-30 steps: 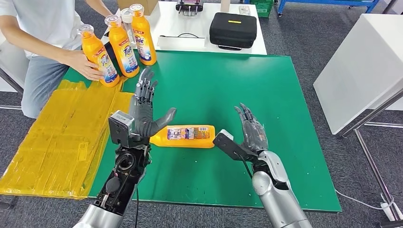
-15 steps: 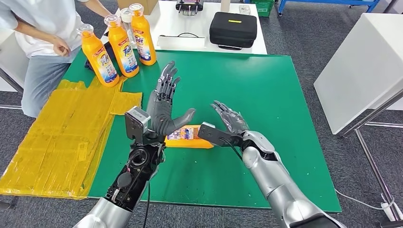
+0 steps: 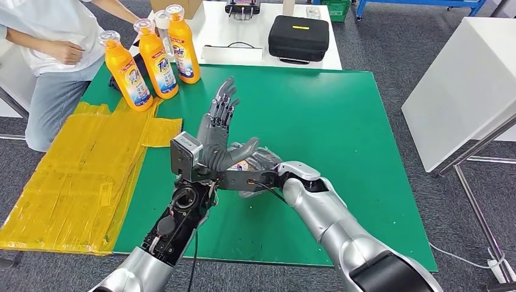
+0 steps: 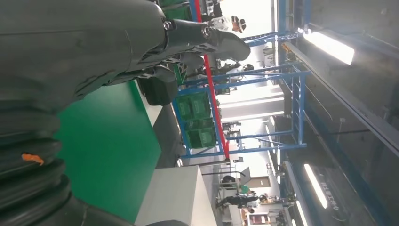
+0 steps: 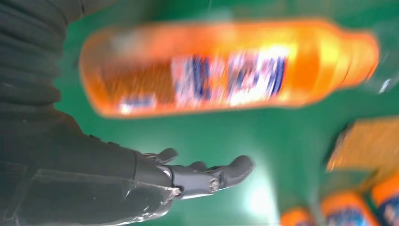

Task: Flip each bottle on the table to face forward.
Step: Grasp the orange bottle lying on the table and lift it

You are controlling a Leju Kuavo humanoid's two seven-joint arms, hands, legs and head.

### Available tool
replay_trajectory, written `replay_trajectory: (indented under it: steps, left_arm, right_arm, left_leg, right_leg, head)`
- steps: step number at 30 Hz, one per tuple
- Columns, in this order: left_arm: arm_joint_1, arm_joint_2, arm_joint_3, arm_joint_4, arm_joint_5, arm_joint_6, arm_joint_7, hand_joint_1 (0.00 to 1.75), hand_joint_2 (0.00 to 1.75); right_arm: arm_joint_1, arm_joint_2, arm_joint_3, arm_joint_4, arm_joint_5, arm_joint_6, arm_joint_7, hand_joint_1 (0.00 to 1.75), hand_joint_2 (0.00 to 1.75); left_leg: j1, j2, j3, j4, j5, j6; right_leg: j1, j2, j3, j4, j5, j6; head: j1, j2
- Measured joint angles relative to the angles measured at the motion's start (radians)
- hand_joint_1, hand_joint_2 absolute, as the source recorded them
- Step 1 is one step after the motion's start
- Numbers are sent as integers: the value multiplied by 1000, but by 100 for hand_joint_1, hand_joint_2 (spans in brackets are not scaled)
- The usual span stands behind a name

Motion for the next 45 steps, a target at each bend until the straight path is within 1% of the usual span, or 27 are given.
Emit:
replay_trajectory:
  steps: [7, 11, 14, 17, 21, 23, 25, 27, 29, 31, 33, 34, 35, 37, 38, 39, 40, 45]
  left_arm:
    - [-28, -12, -16, 29, 21, 0, -2, 0, 175]
    - [-45, -19, -24, 40, 46, 13, 4, 0, 175]
    - [-58, -22, -30, 43, 64, 34, 20, 0, 175]
    - [-67, -22, -33, 43, 76, 50, 31, 0, 175]
    - [-75, -22, -34, 43, 84, 57, 34, 0, 175]
    - [-75, -22, -35, 43, 88, 68, 33, 0, 175]
    - [-75, -21, -35, 42, 86, 103, 24, 0, 175]
    - [-75, -15, -34, 42, 72, 171, 13, 0, 175]
    - [-77, -3, -26, 46, 59, 237, 7, 0, 175]
    - [-85, 12, -9, 60, 55, 266, -3, 0, 175]
    - [-96, 24, 11, 80, 57, 270, -16, 0, 175]
    - [-101, 28, 19, 89, 59, 270, -21, 0, 175]
    - [-104, 31, 27, 97, 60, 268, -25, 0, 175]
    - [-111, 36, 40, 109, 61, 266, -29, 0, 175]
    - [-113, 37, 46, 114, 61, 265, -29, 0, 175]
    - [-115, 38, 50, 117, 60, 265, -29, 0, 175]
    - [-116, 39, 54, 120, 60, 265, -29, 0, 175]
    - [-117, 45, 66, 129, 60, 266, -31, 0, 175]
  right_arm:
    - [20, 0, 24, 34, -82, 82, -13, 0, 175]
    - [32, -6, 24, 50, -111, 105, 27, 0, 175]
    - [32, -13, 24, 59, -119, 100, 82, 0, 175]
    - [32, -24, 24, 71, -117, 84, 151, 0, 175]
    - [42, -47, 25, 94, -104, 68, 196, 0, 175]
    - [46, -57, 26, 99, -89, 33, 222, 0, 175]
    - [48, -64, 30, 104, -65, -25, 249, 0, 175]
    - [49, -71, 36, 107, -44, -79, 256, 0, 175]
    - [50, -79, 40, 108, -30, -111, 250, 0, 175]
    - [52, -85, 41, 108, -20, -123, 240, 0, 175]
    - [53, -89, 41, 108, -11, -126, 235, 0, 175]
    - [53, -91, 41, 108, -7, -125, 232, 17, 175]
    - [53, -92, 41, 108, -3, -124, 230, 48, 175]
    - [54, -96, 42, 108, 6, -118, 226, 131, 175]
    - [54, -97, 43, 108, 10, -116, 224, 158, 175]
    - [54, -98, 44, 108, 12, -115, 221, 171, 175]
    - [54, -98, 45, 108, 15, -113, 218, 173, 175]
    - [52, -98, 46, 108, 17, -93, 204, 175, 175]
  left_leg:
    - [0, 0, 0, 0, 0, 0]
    - [0, 1, 1, 0, 0, 0]
    - [0, 1, 4, 0, 0, 0]
    - [0, 0, 8, 0, -1, 0]
    - [0, -1, 9, 0, -1, 0]
    - [-1, 0, 10, 0, -1, 0]
    - [-1, 0, 10, 0, -1, 0]
    - [-1, 0, 9, 0, 0, 0]
    - [-1, 0, 9, 0, 0, 1]
    - [-1, 0, 9, 0, 1, 1]
    - [-1, 1, 9, 0, 1, 0]
    - [0, 1, 9, 0, 1, 0]
    - [0, 1, 9, 0, 1, 0]
    - [0, 1, 9, 0, 1, 0]
    - [0, 1, 9, 0, 1, 0]
    - [0, 1, 9, 0, 1, 0]
    - [0, 1, 9, 0, 1, 0]
    - [0, 1, 9, 0, 1, 0]
  right_leg:
    - [-1, 0, 0, 0, 0, 0]
    - [-1, 0, 1, 0, 0, 0]
    - [0, 0, 3, -1, 0, 0]
    - [0, 0, 7, -1, -1, 0]
    - [-1, 0, 10, -1, -1, 0]
    - [-1, 0, 10, -1, 0, 0]
    - [-2, 0, 9, -1, 1, -1]
    - [-2, 0, 9, -1, 2, -2]
    - [-1, 0, 9, -1, 2, -2]
    - [0, 0, 9, -1, 2, -2]
    - [0, 0, 9, -1, 2, -2]
    - [1, 0, 9, 0, 2, -2]
    - [1, 0, 8, 0, 2, -2]
    - [1, 0, 8, 0, 1, -3]
    - [1, 0, 8, 0, 1, -3]
    - [0, 0, 8, -1, 1, -3]
    - [0, 0, 8, -1, 1, -3]
    - [0, 0, 9, -1, 1, -3]
  head:
    - [0, 0]
    - [0, 0]
    - [0, 0]
    - [0, 0]
    - [0, 0]
    - [1, 0]
    - [2, 0]
    - [2, 0]
    - [2, 0]
    - [2, 0]
    - [2, 0]
    - [2, 0]
    - [2, 0]
    - [2, 0]
    - [2, 0]
    - [2, 0]
    - [2, 0]
    - [2, 0]
